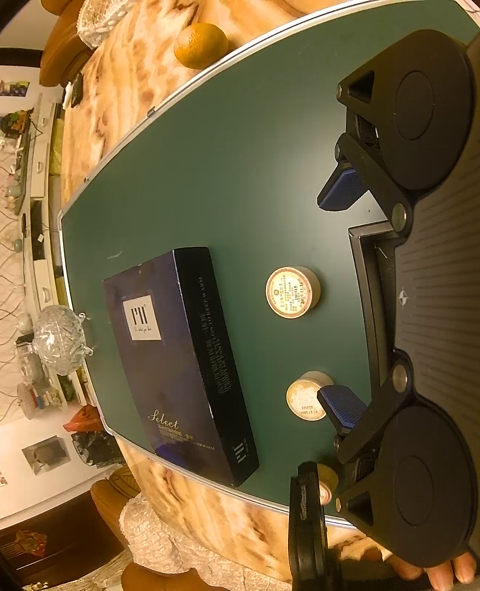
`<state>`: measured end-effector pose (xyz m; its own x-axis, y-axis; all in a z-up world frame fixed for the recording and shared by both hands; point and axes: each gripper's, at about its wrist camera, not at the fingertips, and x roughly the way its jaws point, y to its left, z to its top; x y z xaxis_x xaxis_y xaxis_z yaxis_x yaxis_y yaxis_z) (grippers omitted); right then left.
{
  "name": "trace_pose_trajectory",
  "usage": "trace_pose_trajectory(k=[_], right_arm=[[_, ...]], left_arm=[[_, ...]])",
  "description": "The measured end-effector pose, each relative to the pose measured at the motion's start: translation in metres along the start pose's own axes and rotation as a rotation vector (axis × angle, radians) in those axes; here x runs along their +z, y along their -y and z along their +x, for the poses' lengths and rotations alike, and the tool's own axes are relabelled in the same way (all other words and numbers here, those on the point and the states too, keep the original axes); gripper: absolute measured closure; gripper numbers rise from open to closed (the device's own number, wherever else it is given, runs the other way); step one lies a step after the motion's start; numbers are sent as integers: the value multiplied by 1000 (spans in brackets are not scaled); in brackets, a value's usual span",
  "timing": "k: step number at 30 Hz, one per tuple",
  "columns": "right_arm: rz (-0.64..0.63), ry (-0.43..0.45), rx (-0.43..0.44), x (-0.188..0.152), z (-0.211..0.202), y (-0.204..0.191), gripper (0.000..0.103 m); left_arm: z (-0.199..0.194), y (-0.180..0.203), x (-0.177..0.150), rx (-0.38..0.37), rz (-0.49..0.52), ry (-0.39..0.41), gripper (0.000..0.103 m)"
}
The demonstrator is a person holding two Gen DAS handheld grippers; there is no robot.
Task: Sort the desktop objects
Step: 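Close the left gripper on the pink-lidded tin and lift it, then carry the tin into the black tray and open the left gripper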
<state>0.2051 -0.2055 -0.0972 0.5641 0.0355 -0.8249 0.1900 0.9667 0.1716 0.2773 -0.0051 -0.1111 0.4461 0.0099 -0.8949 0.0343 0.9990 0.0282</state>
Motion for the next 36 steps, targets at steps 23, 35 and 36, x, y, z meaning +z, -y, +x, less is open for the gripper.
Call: trace_pose_trajectory(k=[23,35,36], right_arm=[[16,29,6,-13,-47,7,0],[27,14,7,-19,-45,13,0],[25,12,6,-19,-44,12,0]], left_arm=[[-87,-3,-101,-14,57,-30,62],[-58,-1,-118,-2,60,-77,62],[-56,-1,-119,-1,61,-81,62]])
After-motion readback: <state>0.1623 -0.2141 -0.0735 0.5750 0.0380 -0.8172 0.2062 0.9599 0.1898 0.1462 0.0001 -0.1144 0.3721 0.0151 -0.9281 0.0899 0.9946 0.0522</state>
